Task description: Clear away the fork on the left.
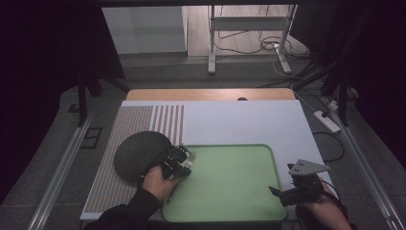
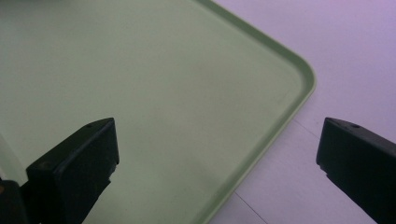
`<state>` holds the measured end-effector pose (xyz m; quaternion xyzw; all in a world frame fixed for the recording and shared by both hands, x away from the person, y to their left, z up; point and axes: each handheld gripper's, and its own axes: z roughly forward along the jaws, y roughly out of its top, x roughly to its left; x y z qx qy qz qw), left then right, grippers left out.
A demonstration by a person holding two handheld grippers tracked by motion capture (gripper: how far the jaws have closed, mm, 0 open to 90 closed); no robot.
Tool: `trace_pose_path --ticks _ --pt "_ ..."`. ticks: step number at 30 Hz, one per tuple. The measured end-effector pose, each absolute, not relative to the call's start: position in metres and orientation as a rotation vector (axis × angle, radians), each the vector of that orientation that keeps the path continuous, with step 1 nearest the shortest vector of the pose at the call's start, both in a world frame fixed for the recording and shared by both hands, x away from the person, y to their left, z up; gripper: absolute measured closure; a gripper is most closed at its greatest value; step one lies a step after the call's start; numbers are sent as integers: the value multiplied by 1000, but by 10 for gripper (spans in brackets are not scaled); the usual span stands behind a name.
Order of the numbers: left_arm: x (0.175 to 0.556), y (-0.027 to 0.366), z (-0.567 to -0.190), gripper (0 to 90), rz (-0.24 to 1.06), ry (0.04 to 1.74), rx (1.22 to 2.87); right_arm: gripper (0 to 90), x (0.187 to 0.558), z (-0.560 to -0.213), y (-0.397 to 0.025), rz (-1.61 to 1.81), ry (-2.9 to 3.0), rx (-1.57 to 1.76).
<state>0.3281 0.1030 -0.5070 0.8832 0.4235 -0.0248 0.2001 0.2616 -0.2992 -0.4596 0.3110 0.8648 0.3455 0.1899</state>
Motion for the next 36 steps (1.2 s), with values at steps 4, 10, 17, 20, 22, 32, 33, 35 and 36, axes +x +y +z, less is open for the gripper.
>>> trace_pose_path --ticks 4,10,17,20,22,32,33,35,36 --pt "330 112 -508 884 -65 1215 2451 0 262 -460 -299 970 2431 875" --pt "333 126 -508 884 -72 1261 2422 0 262 -460 -299 973 2433 876" --pt "334 132 -509 881 -83 1273 2397 0 262 -460 -299 972 2433 875" --pt "334 132 -508 799 -103 1251 2375 0 262 -460 -299 974 2434 875" --pt "334 132 -506 739 -104 1228 2366 0 262 -460 -299 975 2434 876" --pt "331 140 -497 340 -72 1145 2312 0 262 -459 -299 974 2436 874" --pt "331 142 -496 303 -70 1138 2294 0 262 -459 -299 974 2436 875" --pt "330 145 -496 243 -78 1133 2266 0 262 -459 -299 974 2436 875" --pt "330 147 -496 212 -85 1128 2256 0 262 -459 -299 974 2435 876"
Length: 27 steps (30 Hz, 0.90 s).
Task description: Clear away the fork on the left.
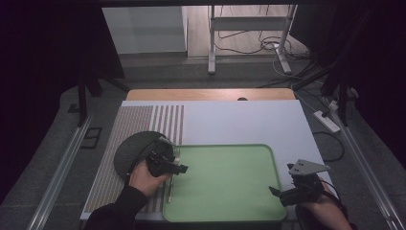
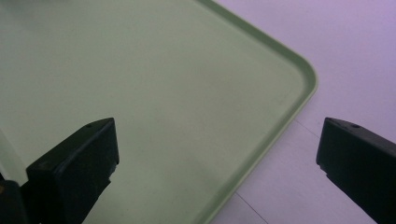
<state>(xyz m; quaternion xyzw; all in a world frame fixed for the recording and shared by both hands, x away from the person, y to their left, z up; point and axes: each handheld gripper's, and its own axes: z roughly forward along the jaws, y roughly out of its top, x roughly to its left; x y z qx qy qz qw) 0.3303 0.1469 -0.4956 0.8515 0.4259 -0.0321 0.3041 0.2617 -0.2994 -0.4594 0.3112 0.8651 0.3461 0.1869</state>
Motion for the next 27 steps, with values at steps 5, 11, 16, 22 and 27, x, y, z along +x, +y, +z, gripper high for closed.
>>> trace_pose_path --ticks 5,11,16,22,27 --pt "328 154 -496 88 -83 1108 2222 0 262 -459 -300 975 2436 875" --pt "324 159 -495 3 -14 1030 2227 0 262 -459 -299 976 2436 876" --pt "320 162 -494 0 55 988 2241 0 262 -459 -300 981 2434 878" --pt "314 175 -491 0 69 984 2187 0 262 -459 -300 982 2434 883" --pt "306 188 -487 0 74 1008 2122 0 263 -459 -301 984 2424 897"
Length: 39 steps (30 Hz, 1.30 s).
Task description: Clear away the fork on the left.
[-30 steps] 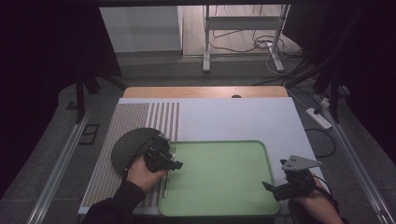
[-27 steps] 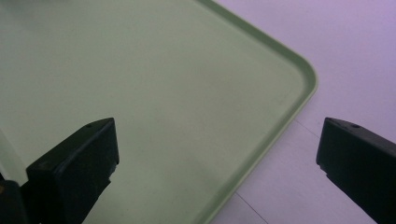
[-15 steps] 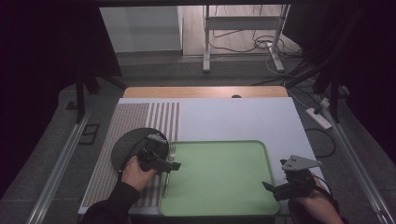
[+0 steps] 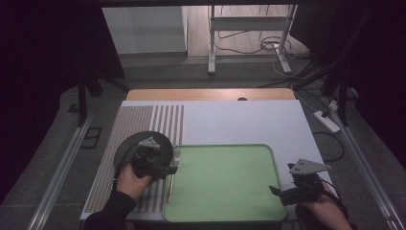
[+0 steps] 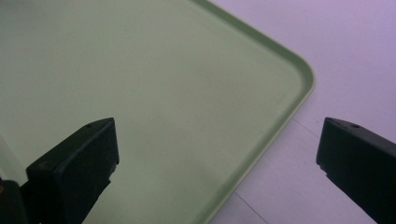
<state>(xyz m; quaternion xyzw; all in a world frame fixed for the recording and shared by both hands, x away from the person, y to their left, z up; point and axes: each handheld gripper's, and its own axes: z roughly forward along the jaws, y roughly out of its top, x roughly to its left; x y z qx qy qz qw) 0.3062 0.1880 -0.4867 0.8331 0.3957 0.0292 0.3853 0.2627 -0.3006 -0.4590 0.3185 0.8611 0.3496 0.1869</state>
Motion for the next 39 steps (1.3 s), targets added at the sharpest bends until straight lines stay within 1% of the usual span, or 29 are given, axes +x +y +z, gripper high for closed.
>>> trace_pose_path --ticks 9,22,39 --pt "289 205 -481 0 102 980 2056 0 263 -459 -302 987 2411 926" --pt "267 232 -484 0 103 1052 1985 0 263 -459 -302 985 2408 931" --pt "234 258 -489 0 145 1133 1949 0 264 -458 -302 992 2403 938"
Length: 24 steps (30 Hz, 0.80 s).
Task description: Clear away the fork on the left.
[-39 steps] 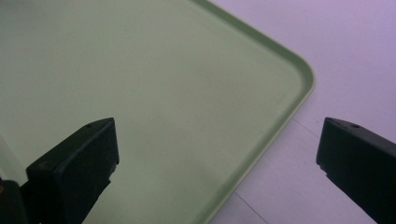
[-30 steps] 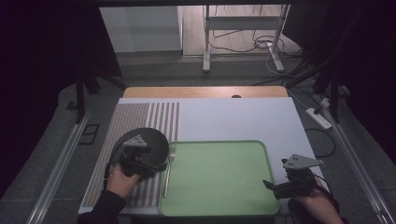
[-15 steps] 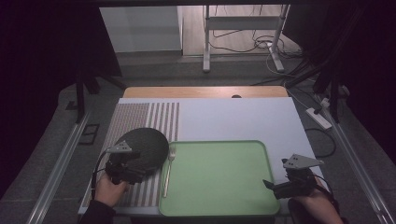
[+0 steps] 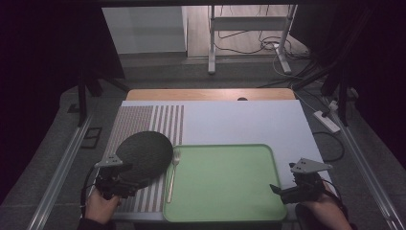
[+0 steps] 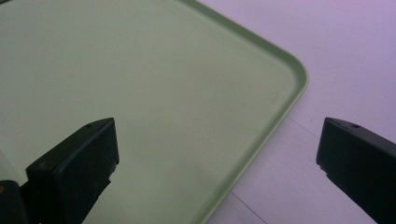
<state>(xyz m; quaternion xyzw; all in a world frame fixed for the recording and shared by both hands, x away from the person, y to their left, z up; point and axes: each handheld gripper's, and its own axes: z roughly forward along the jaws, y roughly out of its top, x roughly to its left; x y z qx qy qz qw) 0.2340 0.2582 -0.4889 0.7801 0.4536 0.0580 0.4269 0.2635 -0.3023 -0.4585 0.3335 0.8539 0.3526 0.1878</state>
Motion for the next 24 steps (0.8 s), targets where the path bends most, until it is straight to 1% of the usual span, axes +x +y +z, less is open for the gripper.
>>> trace_pose_path --ticks 9,19,24 --pt "220 269 -494 0 137 1172 1938 0 264 -459 -302 992 2401 941" --pt "201 278 -494 0 207 1200 1916 0 264 -458 -302 993 2401 943" --pt "195 276 -492 0 242 1190 1955 0 264 -458 -302 991 2402 944"
